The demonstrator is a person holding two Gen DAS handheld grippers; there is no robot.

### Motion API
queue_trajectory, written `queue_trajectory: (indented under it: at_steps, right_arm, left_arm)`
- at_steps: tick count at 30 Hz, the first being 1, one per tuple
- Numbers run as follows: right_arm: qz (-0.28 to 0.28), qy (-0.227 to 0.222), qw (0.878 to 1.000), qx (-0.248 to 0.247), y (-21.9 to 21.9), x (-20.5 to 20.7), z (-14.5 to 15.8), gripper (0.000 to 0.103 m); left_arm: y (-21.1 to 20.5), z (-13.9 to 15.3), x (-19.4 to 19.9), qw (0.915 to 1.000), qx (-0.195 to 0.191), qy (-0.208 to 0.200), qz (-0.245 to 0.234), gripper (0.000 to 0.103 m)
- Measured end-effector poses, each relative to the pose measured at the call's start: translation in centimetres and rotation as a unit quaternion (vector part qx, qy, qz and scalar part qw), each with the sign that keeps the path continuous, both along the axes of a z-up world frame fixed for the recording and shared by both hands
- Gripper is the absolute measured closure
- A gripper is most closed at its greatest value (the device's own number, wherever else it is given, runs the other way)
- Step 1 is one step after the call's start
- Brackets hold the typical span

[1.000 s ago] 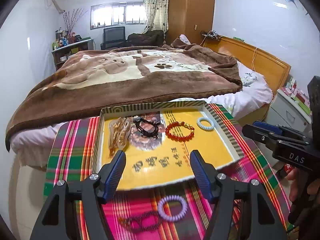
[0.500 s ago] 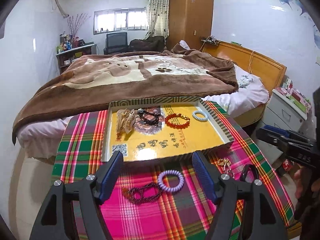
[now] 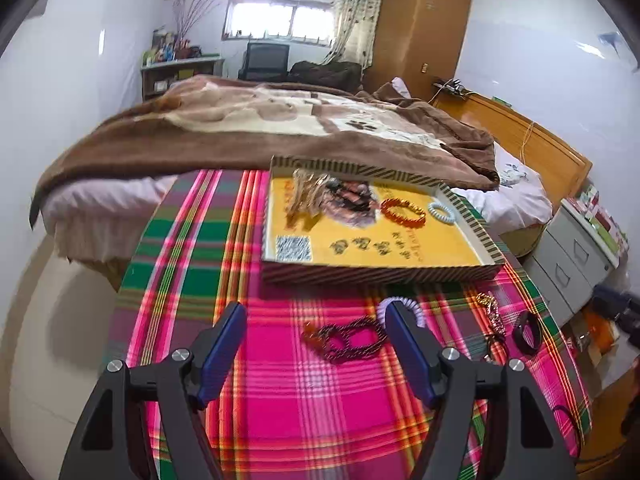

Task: Organize jewelry
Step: 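Move both open grippers back toward the lavender bead bracelet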

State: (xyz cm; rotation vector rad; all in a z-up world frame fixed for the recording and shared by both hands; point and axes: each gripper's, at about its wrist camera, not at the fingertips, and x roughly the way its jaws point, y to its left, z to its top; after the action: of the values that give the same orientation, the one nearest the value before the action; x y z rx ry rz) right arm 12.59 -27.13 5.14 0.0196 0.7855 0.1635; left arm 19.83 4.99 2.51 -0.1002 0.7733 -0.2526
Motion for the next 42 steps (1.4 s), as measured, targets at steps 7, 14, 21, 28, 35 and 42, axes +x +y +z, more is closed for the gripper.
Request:
queue_trajectory:
  at_steps: [7,14,21,28,35,42]
  right_arm:
    - [0.075,0.027,0.997,-0.001,6.1,3.1,-4.5,0.055]
    - [0.145,0.065,0.987,-0.002,11.9,7.0,-7.5,0.055]
    - [0.170,0.076,0.982,-0.028,15.3,9.7,-9.1,0.055]
    - [0.169,0.079,0.981,-0.058,16.3,10.7,-9.9,0.058]
    - [0.173,0.065,0.979,-0.082,16.7,10.5,-10.0,0.069]
    - [0.165,0.066,0.982,-0.070,15.8,10.2,-9.7,0.103]
  left_arm:
    - [1.5,-1.6,0.6,0.9999,0.001,0.014,0.007,0.031]
    - [2.4,-2.4,1.0,0.9998,-0.004,0.018,0.006,0.031]
    - [3.7,-2.8,1.3,0.9997,-0.005,0.021,0.011,0.031]
    - [4.2,-3.3,1.6,0.9996,-0.009,0.025,0.009,0.031]
    - [4.1,-3.3,1.6,0.9996,-0.008,0.027,0.009,0.031]
    - [3.3,-3.1,1.5,0.9996,-0.006,0.027,0.002,0.031]
